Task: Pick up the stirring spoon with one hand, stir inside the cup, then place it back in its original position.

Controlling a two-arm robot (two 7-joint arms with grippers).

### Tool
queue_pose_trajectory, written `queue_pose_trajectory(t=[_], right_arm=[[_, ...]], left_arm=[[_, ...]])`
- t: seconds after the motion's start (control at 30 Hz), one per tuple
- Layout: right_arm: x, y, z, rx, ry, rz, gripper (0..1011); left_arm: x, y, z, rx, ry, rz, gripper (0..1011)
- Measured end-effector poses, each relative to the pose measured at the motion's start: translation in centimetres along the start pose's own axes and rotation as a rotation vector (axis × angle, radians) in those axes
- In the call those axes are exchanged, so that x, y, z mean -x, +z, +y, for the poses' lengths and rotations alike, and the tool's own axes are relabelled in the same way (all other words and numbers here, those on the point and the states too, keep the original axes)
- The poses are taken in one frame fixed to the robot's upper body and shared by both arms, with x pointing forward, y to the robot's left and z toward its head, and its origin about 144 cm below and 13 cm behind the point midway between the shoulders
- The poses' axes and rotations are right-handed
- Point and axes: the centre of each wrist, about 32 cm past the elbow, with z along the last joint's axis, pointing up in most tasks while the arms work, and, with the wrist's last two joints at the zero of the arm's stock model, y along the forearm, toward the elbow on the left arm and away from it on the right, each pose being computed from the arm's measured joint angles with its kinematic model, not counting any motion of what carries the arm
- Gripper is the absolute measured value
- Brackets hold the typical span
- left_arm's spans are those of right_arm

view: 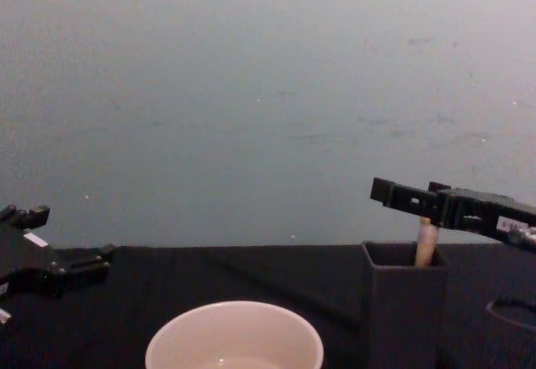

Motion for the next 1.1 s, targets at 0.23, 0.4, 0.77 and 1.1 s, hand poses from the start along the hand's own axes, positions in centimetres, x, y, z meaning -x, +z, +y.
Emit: queue_pose_trajectory(t=[0.23,0.4,0.77,1.1], right_arm=[[0.0,0.1,0.0,-0.013,0.001,-0.005,1000],[0.1,0.8,-0.1,-0.078,-0.014,-0.021,1000],[-0.8,3.0,0.0,-0.298,-0.247,-0.101,1000],[-2.6,-0.4,-1.4,-0.184,-0.399,-0.240,1000]], left_arm=[[0.0,0.0,0.0,0.000,0.000,0.000,1001],[0.0,0.0,0.0,0.000,0.000,0.000,1001],[0.0,0.0,0.0,0.000,0.000,0.000,1001],[0.0,0.0,0.0,0.000,0.000,0.000,1002]])
